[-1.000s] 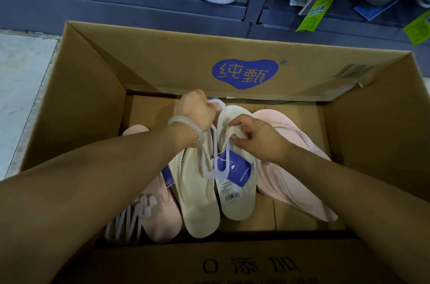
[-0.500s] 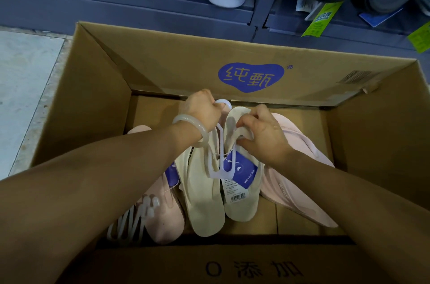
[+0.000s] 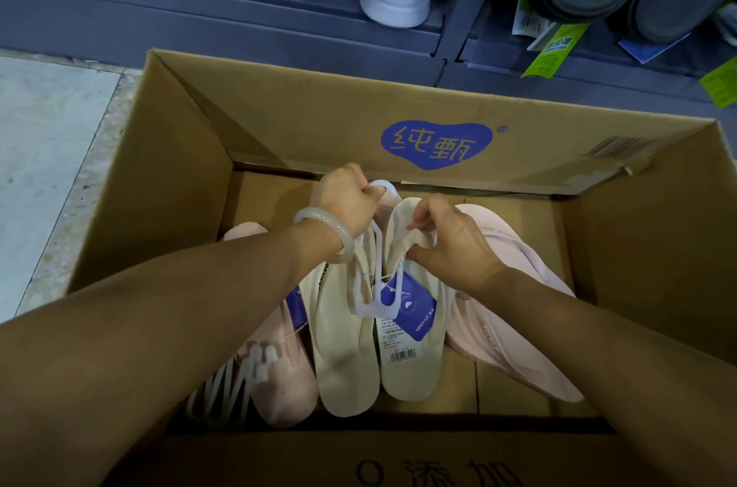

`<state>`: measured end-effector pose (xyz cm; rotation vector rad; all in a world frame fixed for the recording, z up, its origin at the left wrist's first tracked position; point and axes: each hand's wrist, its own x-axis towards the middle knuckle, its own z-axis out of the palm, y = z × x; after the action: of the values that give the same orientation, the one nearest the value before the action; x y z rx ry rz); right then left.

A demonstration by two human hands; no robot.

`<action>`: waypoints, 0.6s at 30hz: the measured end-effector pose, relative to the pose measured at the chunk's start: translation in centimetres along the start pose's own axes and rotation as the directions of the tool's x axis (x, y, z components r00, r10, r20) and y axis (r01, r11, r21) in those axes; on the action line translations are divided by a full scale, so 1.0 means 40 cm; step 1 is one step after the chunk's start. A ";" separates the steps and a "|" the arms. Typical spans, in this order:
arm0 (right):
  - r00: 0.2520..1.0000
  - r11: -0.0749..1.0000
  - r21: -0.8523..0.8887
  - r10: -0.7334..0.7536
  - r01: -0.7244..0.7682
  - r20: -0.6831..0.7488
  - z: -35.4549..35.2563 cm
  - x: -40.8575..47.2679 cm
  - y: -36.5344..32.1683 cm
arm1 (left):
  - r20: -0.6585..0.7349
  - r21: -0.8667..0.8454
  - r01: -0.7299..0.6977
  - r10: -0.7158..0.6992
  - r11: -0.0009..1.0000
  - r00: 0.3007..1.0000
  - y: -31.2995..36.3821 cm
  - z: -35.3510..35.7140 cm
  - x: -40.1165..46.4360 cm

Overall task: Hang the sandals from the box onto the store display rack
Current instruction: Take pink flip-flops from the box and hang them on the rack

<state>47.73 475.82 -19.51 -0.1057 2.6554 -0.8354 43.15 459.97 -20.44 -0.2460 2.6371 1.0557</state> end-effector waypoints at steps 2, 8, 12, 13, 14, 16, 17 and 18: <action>1.000 1.000 0.000 0.000 0.000 0.002 0.000 -0.005 0.000 | 0.012 0.020 -0.020 0.020 1.000 1.000 -0.002 0.000 -0.003; 0.996 0.987 -0.134 -0.088 0.090 0.017 0.001 -0.016 -0.005 | 0.059 -0.024 -0.040 0.041 0.999 0.997 -0.012 -0.006 -0.001; 0.984 0.937 -0.302 -0.178 0.178 0.028 0.024 -0.028 0.004 | 0.190 -0.008 -0.039 0.039 0.999 0.981 -0.016 -0.007 0.005; 0.983 0.932 -0.312 -0.179 0.182 0.039 0.026 -0.030 0.009 | 0.236 -0.003 -0.039 0.039 0.999 0.971 -0.019 -0.007 0.005; 0.981 0.933 -0.304 -0.183 0.194 0.064 0.027 -0.030 0.017 | 0.275 0.008 -0.041 0.037 0.999 0.961 -0.022 -0.008 0.004; 0.981 0.964 -0.189 -0.171 0.186 0.093 0.019 -0.031 0.029 | 0.306 0.000 -0.046 0.044 0.999 0.951 -0.033 -0.011 0.002; 0.990 0.988 -0.080 -0.129 0.134 0.064 0.012 -0.031 0.032 | 0.303 -0.023 -0.048 0.053 0.999 0.951 -0.037 -0.013 0.001; 0.999 0.998 0.038 -0.052 0.051 0.011 0.003 -0.028 0.034 | 0.299 -0.044 -0.048 0.060 0.998 0.952 -0.039 -0.016 -0.001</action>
<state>48.88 477.07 -20.00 -0.1697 2.6345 -0.8984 43.49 458.41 -21.00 -0.0170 2.3649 1.0656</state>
